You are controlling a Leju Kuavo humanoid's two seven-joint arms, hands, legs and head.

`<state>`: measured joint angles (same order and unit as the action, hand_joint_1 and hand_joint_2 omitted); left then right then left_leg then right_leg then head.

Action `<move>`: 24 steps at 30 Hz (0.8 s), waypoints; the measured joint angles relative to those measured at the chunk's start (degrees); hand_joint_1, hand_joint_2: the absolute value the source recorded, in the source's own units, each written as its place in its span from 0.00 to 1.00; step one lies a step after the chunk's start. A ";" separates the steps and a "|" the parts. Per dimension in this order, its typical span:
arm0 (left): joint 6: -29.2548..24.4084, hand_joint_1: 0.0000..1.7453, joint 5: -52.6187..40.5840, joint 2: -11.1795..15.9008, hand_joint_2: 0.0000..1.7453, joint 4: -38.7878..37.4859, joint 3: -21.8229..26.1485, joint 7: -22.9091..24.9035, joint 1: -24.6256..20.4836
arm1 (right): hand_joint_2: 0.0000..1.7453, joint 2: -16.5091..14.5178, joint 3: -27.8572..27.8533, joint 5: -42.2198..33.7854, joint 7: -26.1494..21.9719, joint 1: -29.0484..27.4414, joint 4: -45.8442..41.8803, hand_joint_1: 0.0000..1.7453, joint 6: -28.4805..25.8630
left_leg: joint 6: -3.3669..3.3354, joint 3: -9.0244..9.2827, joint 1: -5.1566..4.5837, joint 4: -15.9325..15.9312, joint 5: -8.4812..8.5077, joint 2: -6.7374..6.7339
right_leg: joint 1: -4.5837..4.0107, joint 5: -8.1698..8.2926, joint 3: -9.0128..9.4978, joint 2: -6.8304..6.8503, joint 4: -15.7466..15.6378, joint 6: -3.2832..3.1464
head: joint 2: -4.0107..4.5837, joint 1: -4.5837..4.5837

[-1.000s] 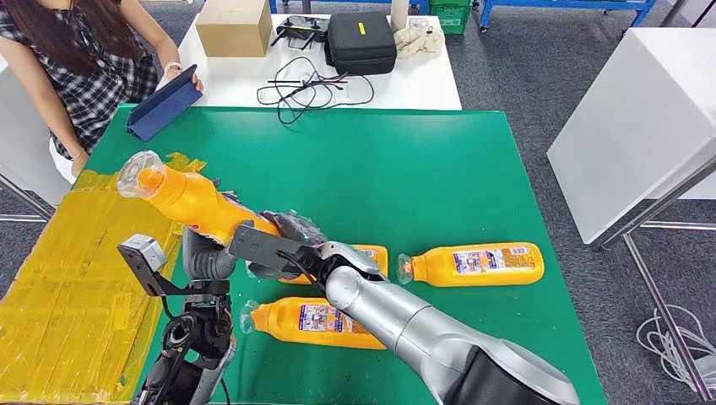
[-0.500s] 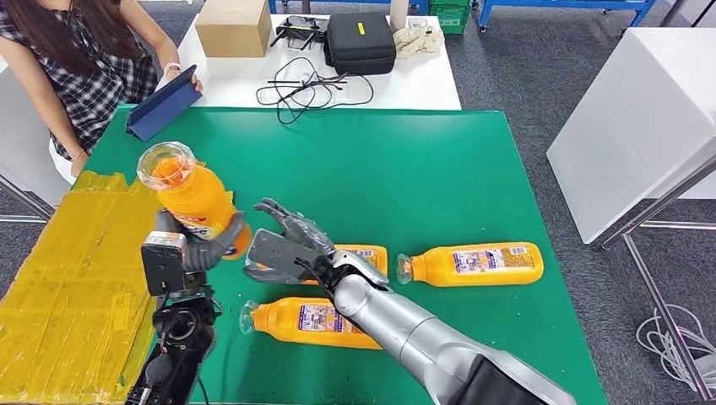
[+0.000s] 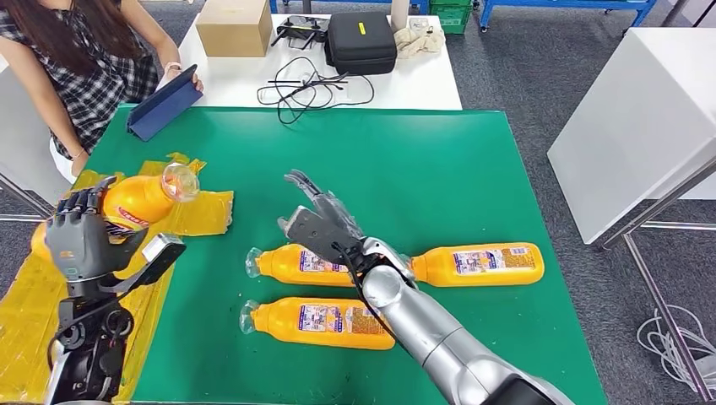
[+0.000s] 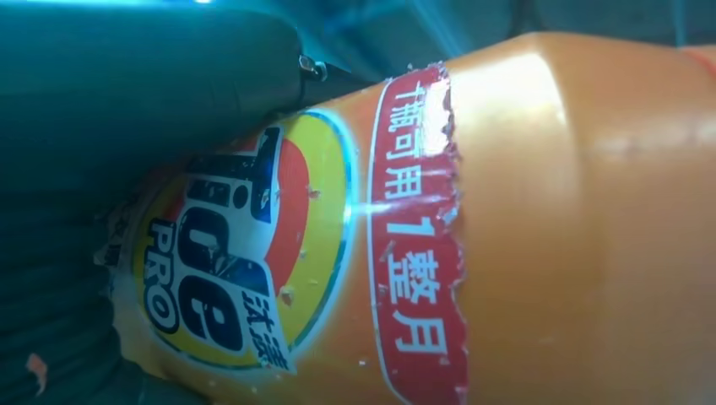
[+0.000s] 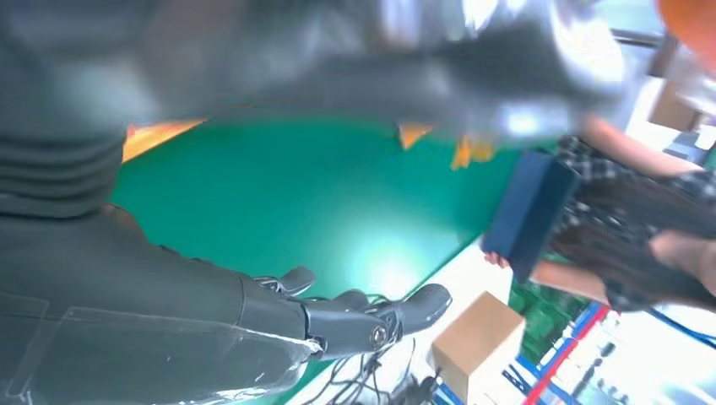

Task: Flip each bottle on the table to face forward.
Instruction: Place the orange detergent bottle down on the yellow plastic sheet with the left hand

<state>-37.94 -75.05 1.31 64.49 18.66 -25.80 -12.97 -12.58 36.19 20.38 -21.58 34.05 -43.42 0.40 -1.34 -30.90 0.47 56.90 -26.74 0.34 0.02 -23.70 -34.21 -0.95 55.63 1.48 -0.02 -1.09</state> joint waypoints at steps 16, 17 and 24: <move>-0.02 1.00 -14.93 11.94 1.00 -28.70 -19.56 28.45 -7.41 | 0.00 9.06 -1.50 4.64 2.03 -10.87 -17.81 0.00 6.93 | 0.01 0.01 -0.14 0.00 0.00 -0.11 | 0.07 0.01 0.02 -0.10 0.00 0.01 | 0.01 0.01; -0.02 1.00 -14.93 12.22 1.00 -29.87 -20.49 28.52 -7.76 | 0.00 9.44 -1.41 4.65 2.03 -11.18 -18.23 0.00 6.98 | 0.01 0.01 -0.14 0.00 -0.01 -0.11 | 0.07 0.01 0.01 -0.11 0.00 0.01 | 0.01 0.01; -0.02 1.00 -14.84 13.26 1.00 -34.99 -23.78 28.25 -9.41 | 1.00 11.14 -0.94 4.69 2.32 -12.00 -20.04 0.00 7.91 | 0.02 -0.02 -0.14 0.00 -0.01 -0.06 | 0.06 0.01 0.00 -0.08 -0.01 0.00 | 0.00 0.00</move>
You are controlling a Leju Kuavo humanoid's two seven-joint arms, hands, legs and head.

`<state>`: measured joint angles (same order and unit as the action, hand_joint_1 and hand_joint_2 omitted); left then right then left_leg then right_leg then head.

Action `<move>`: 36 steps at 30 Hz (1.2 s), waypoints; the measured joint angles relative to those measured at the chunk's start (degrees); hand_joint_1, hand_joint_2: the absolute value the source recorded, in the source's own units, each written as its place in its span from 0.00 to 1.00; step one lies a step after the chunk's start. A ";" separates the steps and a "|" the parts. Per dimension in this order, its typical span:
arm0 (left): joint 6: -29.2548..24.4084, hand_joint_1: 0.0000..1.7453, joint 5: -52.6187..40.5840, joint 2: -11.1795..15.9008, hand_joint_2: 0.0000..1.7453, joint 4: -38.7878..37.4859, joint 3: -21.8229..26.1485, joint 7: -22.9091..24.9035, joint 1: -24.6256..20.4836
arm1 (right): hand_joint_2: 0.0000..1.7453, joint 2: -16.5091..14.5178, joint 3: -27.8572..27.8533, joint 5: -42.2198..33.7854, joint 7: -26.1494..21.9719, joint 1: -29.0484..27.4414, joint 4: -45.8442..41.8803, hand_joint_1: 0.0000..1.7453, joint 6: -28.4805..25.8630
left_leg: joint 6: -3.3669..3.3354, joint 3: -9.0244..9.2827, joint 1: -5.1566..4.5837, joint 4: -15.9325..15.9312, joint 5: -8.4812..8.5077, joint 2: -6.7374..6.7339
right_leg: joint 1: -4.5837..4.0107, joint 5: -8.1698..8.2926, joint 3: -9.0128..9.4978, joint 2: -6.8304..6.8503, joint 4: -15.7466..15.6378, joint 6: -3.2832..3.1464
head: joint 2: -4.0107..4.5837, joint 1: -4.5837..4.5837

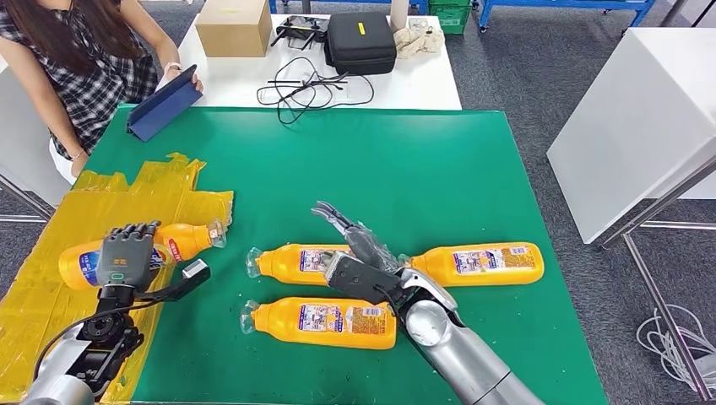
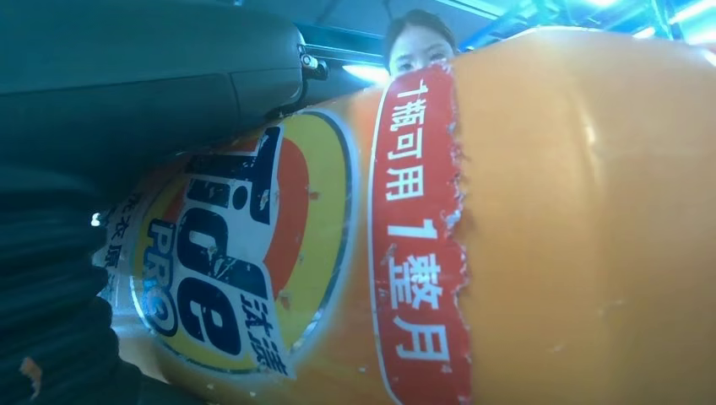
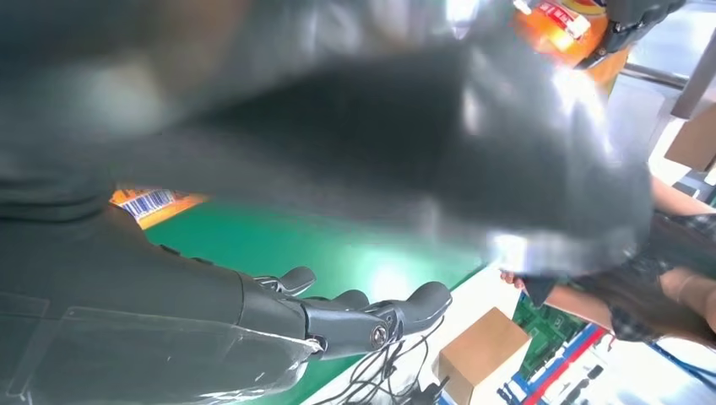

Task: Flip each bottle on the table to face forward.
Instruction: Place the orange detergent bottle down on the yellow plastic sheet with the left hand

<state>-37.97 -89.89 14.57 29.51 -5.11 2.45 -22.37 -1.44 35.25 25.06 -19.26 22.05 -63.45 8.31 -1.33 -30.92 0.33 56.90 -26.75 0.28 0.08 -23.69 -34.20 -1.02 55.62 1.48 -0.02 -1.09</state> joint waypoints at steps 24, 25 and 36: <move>0.86 0.00 8.70 3.55 0.00 -8.80 3.24 -16.21 -1.77 | 1.00 13.14 9.54 8.76 7.62 -4.66 -2.44 0.00 7.88 | 0.07 0.30 0.01 -0.04 -0.04 0.05 | 0.06 -0.02 0.28 0.05 0.06 -0.02 | 0.00 -0.01; 0.55 0.00 9.32 3.58 0.00 -8.78 3.64 -16.76 -1.59 | 1.00 13.34 9.85 9.06 7.86 -4.71 -2.48 0.00 8.08 | 0.07 0.30 0.01 -0.04 -0.04 0.05 | 0.06 -0.02 0.27 0.05 0.06 -0.02 | 0.00 -0.01; -0.02 0.00 13.50 3.60 0.00 -5.98 8.15 -20.72 1.73 | 1.00 14.28 12.34 10.69 9.17 -5.89 -3.61 0.00 8.23 | 0.07 0.24 0.00 -0.04 -0.04 0.01 | 0.01 -0.02 0.19 0.05 0.04 -0.02 | 0.00 0.00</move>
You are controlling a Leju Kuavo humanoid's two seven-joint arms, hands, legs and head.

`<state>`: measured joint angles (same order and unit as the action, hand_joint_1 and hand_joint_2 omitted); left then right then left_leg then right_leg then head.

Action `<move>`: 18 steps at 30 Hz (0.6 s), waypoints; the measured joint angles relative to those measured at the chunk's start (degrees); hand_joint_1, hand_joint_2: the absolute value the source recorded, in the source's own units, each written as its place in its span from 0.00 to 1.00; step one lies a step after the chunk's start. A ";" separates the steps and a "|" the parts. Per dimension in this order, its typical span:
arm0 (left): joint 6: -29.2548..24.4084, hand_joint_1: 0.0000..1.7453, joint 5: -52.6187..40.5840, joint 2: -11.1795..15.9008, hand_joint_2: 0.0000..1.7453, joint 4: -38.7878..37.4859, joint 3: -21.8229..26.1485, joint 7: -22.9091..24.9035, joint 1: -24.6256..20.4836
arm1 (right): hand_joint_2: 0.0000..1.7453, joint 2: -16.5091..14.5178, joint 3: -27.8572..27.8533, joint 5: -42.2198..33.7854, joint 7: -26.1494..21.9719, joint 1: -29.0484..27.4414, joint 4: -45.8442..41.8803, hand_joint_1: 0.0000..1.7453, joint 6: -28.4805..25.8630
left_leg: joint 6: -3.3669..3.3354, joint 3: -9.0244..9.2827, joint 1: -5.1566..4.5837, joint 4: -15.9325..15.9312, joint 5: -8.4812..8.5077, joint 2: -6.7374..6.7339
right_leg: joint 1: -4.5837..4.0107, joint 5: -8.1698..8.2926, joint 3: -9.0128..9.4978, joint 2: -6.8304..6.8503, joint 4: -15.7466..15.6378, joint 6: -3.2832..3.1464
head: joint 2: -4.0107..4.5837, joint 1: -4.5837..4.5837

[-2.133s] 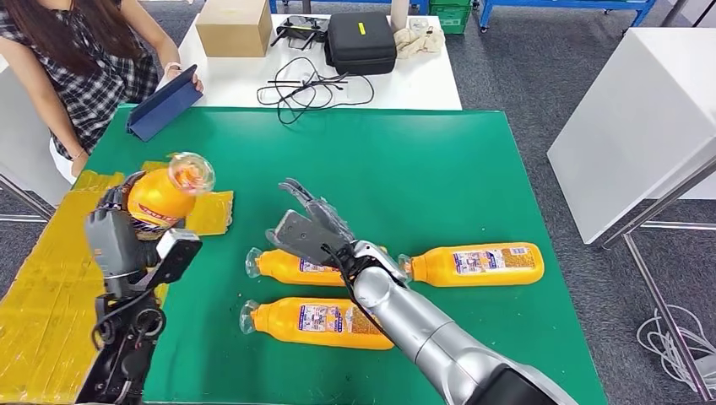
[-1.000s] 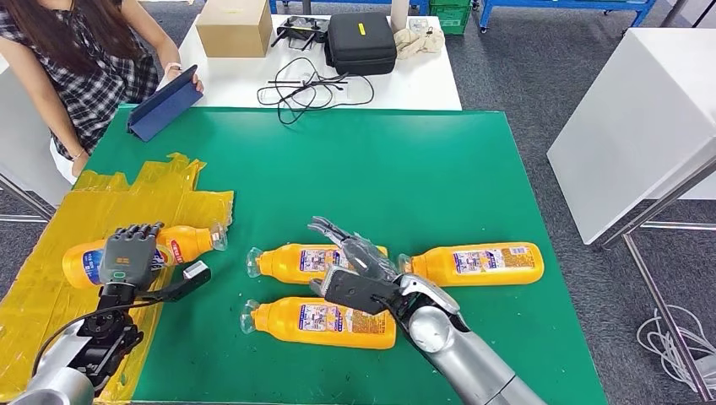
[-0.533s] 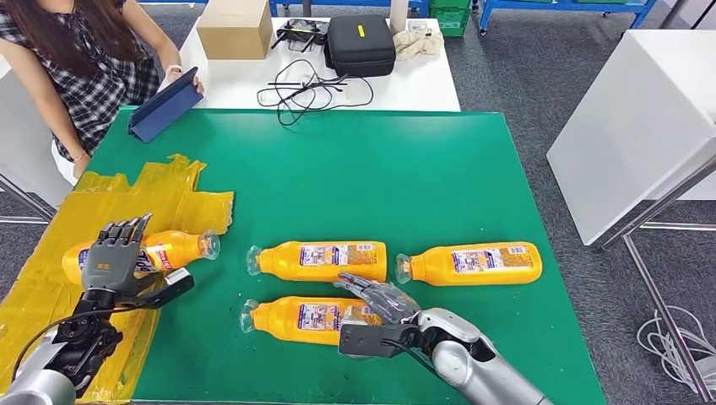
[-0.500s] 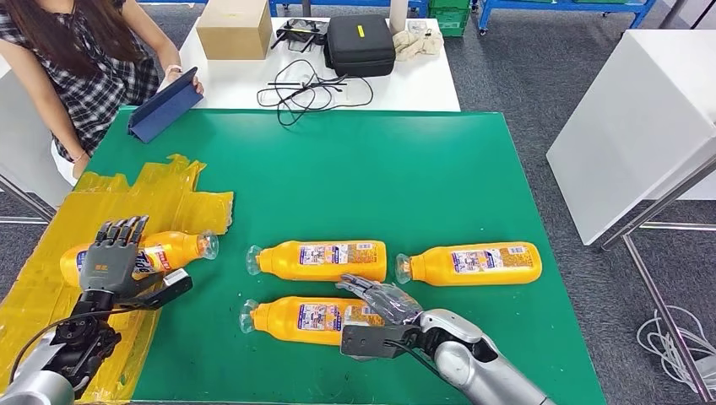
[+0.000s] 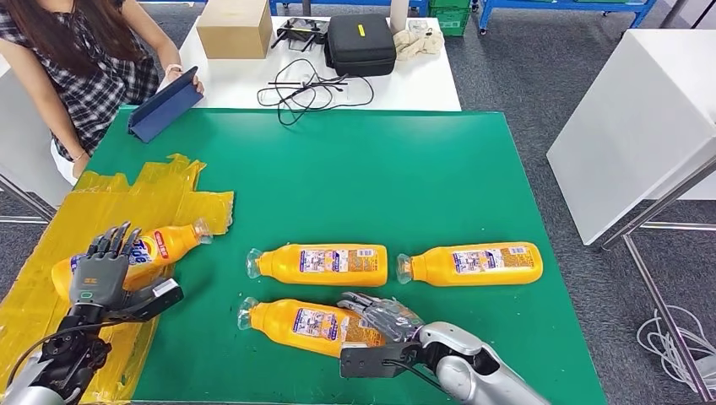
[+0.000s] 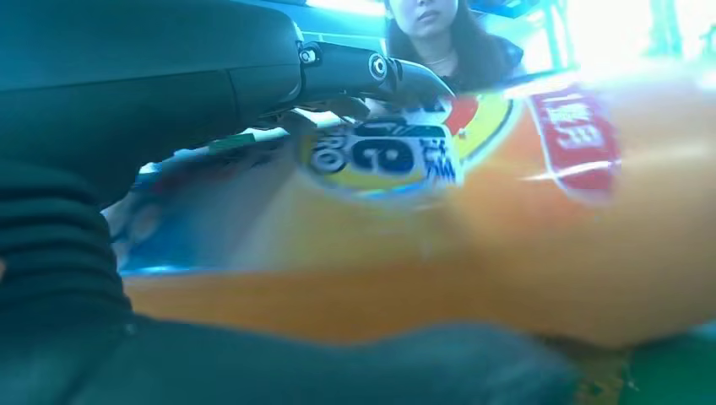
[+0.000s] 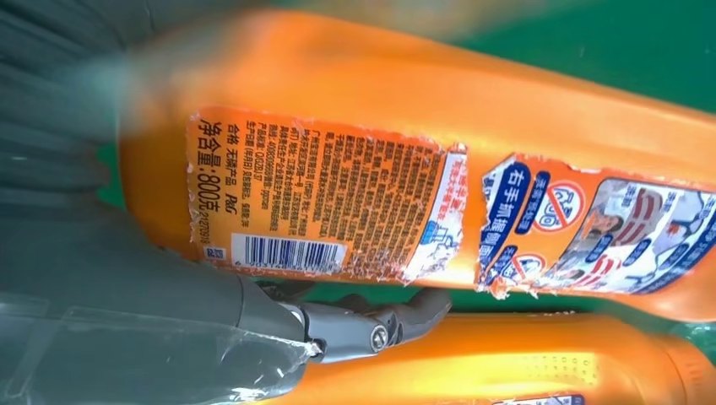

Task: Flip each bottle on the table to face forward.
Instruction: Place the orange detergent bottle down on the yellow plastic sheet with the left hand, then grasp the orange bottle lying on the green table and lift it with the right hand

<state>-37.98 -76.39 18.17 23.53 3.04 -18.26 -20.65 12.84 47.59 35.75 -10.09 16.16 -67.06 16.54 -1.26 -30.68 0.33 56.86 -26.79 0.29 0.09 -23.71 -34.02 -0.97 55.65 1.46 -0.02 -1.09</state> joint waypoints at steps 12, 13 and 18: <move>0.02 0.00 20.06 -2.91 0.00 8.48 8.53 -18.80 1.52 | 1.00 0.08 1.44 1.45 1.27 -0.35 0.02 0.78 -0.19 | 0.00 0.05 0.01 0.00 0.00 -0.03 | -0.02 0.00 0.01 -0.04 0.00 0.00 | 0.00 0.01; 0.03 0.00 26.02 -3.22 0.00 10.49 8.30 -20.04 1.93 | 1.00 -0.12 1.74 1.48 1.12 -0.25 0.31 1.00 -0.19 | 0.00 0.05 0.01 0.00 0.00 -0.03 | -0.02 0.00 0.02 -0.06 0.00 0.00 | 0.00 0.01; 0.05 0.00 41.99 -4.00 0.00 19.45 5.04 -21.77 3.86 | 0.50 -2.23 3.10 0.76 0.54 0.39 2.96 0.02 -0.68 | 0.00 0.09 0.04 0.00 -0.01 -0.04 | -0.02 0.00 0.04 -0.07 -0.01 -0.01 | 0.00 -0.01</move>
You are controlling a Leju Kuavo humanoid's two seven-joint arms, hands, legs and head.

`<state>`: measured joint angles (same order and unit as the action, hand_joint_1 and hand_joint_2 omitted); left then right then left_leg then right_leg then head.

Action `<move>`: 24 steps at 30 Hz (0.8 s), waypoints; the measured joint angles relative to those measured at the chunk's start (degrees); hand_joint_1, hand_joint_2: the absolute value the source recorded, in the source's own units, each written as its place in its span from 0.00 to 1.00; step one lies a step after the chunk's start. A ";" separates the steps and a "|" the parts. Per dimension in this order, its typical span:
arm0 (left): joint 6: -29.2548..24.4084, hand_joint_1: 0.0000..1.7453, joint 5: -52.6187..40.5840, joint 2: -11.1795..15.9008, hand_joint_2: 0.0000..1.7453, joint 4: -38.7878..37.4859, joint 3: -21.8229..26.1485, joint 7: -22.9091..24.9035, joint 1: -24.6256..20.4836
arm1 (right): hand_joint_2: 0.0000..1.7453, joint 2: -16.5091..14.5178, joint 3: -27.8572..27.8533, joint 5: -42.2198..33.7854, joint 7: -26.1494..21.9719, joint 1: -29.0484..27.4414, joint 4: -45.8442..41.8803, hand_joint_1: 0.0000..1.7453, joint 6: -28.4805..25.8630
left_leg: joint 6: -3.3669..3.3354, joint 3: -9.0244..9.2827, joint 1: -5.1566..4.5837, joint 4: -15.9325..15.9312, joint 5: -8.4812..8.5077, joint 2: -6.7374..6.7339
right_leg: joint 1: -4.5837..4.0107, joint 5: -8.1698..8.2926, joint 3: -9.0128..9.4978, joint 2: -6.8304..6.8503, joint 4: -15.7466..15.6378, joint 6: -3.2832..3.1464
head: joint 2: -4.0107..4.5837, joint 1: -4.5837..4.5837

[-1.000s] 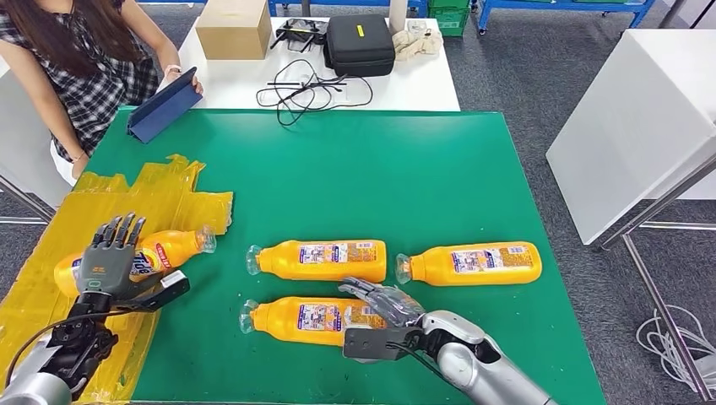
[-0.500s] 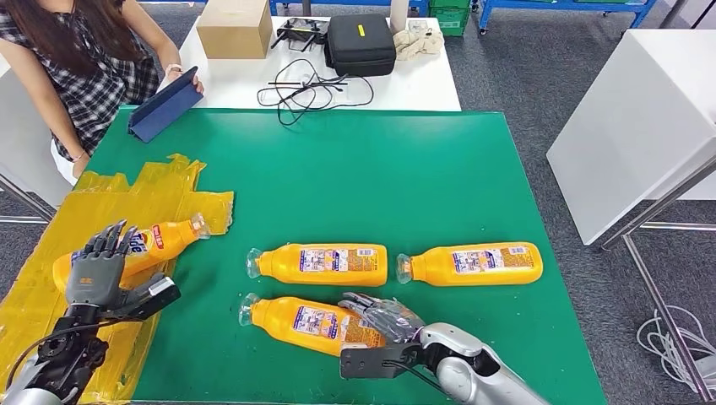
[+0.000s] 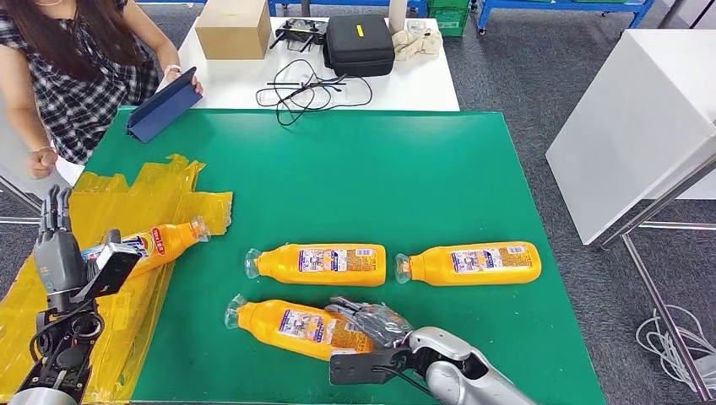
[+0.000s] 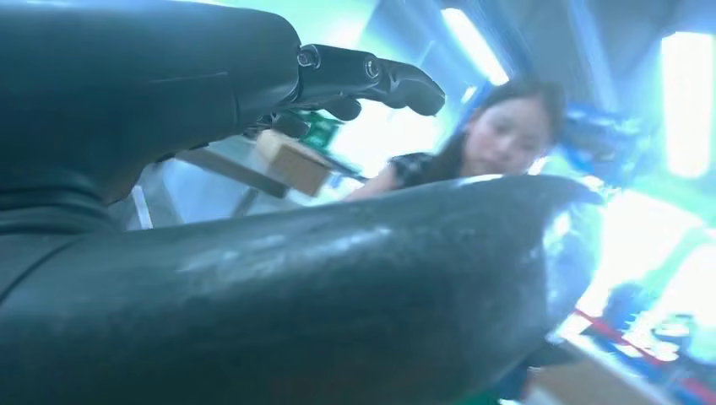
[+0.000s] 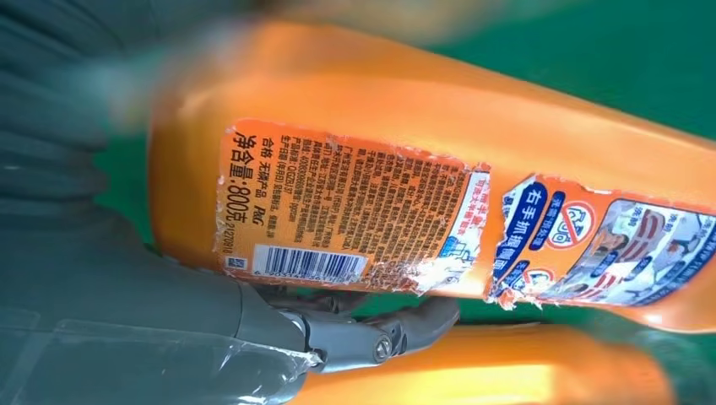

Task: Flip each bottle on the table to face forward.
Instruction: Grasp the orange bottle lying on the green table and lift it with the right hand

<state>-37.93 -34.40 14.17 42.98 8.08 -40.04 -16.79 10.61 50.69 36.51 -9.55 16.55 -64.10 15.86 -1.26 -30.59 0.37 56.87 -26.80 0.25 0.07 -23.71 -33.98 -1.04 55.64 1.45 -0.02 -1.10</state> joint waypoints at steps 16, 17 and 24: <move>-0.01 0.00 0.13 -0.75 0.00 4.06 -4.06 -0.16 0.70 | 0.50 -1.19 0.19 -1.19 3.78 0.20 2.47 0.00 -2.14 | 0.01 0.06 0.01 0.00 0.00 -0.01 | 0.00 0.00 0.04 -0.02 0.00 -0.01 | 0.00 0.01; -0.01 0.00 0.13 -0.77 0.00 4.06 -4.09 -0.16 0.70 | 0.75 -1.15 0.17 -1.83 3.56 0.20 2.37 0.00 -2.21 | 0.01 0.06 0.01 0.00 0.00 -0.01 | 0.00 0.00 0.04 -0.02 0.00 -0.01 | 0.00 0.01; -0.01 0.00 0.13 -0.83 0.00 4.11 -4.23 -0.16 0.90 | 1.00 -0.84 0.13 -2.16 4.08 0.27 0.37 0.00 -3.65 | 0.01 -0.02 0.01 0.00 0.01 0.00 | 0.01 0.01 0.03 0.00 0.02 -0.01 | 0.01 0.01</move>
<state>-37.94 -34.27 13.34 47.09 3.85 -40.19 -15.89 9.77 50.82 34.35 -5.47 16.82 -63.74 12.21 -1.25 -30.60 0.38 56.87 -26.79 0.26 0.08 -23.70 -33.94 -1.04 55.66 1.44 -0.02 -1.09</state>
